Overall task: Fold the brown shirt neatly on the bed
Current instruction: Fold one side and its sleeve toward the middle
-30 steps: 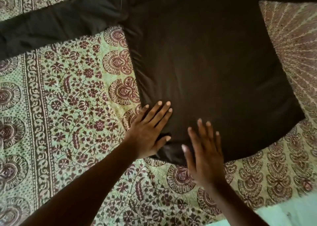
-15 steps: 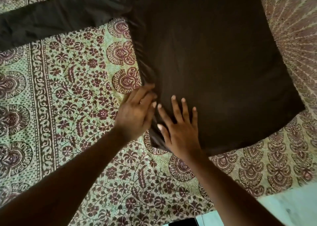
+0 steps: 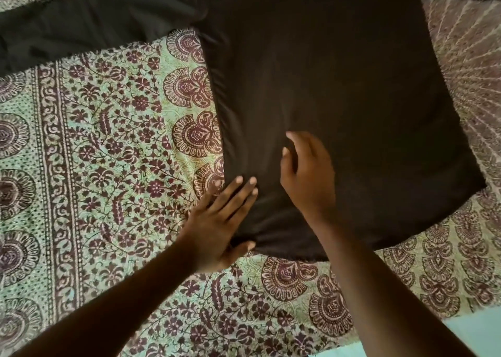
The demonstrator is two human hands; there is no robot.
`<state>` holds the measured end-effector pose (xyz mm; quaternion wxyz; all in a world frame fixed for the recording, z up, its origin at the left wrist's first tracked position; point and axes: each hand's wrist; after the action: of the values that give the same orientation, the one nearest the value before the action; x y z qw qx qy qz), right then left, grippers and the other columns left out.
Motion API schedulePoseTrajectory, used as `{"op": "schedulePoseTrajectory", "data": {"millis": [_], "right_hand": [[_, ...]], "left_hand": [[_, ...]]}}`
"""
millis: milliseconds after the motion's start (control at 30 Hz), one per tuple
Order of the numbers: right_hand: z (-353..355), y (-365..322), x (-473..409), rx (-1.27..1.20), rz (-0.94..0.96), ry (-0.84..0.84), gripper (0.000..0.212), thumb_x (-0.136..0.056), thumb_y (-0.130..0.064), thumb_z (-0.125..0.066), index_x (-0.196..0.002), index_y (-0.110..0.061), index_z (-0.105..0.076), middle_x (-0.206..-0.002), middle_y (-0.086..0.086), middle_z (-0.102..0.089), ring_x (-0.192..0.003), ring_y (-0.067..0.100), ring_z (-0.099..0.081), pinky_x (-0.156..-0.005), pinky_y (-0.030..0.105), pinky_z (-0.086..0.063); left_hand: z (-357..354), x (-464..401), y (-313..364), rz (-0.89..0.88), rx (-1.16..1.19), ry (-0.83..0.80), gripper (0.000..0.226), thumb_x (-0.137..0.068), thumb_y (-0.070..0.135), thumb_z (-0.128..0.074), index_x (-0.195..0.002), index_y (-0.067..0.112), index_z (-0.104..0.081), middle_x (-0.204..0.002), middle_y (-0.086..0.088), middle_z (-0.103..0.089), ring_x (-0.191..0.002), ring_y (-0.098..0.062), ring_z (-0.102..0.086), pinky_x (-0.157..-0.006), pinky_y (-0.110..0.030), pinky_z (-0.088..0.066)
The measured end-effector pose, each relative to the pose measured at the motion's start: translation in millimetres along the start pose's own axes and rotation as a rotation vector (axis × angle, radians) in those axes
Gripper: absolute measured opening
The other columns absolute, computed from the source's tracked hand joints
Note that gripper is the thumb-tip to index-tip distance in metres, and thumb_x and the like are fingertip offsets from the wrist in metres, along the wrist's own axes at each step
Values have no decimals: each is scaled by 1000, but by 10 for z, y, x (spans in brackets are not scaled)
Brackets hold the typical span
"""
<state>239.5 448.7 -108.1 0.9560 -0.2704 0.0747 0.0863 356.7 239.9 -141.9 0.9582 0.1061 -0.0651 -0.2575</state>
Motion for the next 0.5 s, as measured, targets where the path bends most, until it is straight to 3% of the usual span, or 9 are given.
{"op": "schedulePoseTrajectory", "data": {"millis": [100,167,233,300,400,500], "right_hand": [[-297,-53,-259,237,36,-169,56,-103,-44,-49,-152,-18,-48,-161,17,-39,-152,37,-32,-113,56,-38],[-436,-79,-195,362,93,-281,63,-104,-56,-37,-159,-26,-35,-170,17,-21,-158,38,-16,-118,61,-25],[-497,-64,-3,389,174,-325,68,-104,-63,-29,-162,-27,-26,-172,17,-12,-159,38,-10,-121,64,-18],[-483,-37,263,363,277,-369,72,-102,-64,-30,-164,-27,-21,-173,17,-6,-160,36,-6,-122,64,-15],[-325,-1,602,293,437,-463,71,-103,-60,-35,-164,-25,-22,-173,16,-4,-160,36,-6,-120,66,-19],[-217,66,530,213,486,-409,58,-104,-53,-41,-155,-26,-44,-171,9,-21,-159,29,-19,-117,64,-25]], "left_hand": [[18,150,28,42,184,91,70,-96,53,-53,-153,13,-45,-168,-4,-30,-155,-23,-27,-122,-56,-27],[74,45,-37,146,287,244,43,-99,34,-51,-135,12,-59,-151,-6,-52,-139,-21,-49,-110,-54,-42],[201,-239,-197,293,302,378,32,-102,25,-47,-126,10,-63,-138,-9,-60,-126,-22,-57,-103,-52,-47],[369,-634,-448,375,254,417,34,-103,25,-46,-129,8,-62,-142,-10,-57,-128,-25,-55,-105,-49,-45],[602,-1252,-889,336,159,316,50,-104,34,-45,-146,9,-49,-161,-10,-41,-146,-30,-41,-117,-50,-35],[753,-1753,-1258,344,32,190,65,-103,49,-40,-159,15,-32,-171,-6,-21,-157,-28,-21,-123,-49,-23]]}}
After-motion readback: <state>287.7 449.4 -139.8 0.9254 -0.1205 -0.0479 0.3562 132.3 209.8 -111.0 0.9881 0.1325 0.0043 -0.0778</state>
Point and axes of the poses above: each hand's wrist, its own x-axis away from the middle knuckle, its own z-axis out of the back of the hand, y = z × x
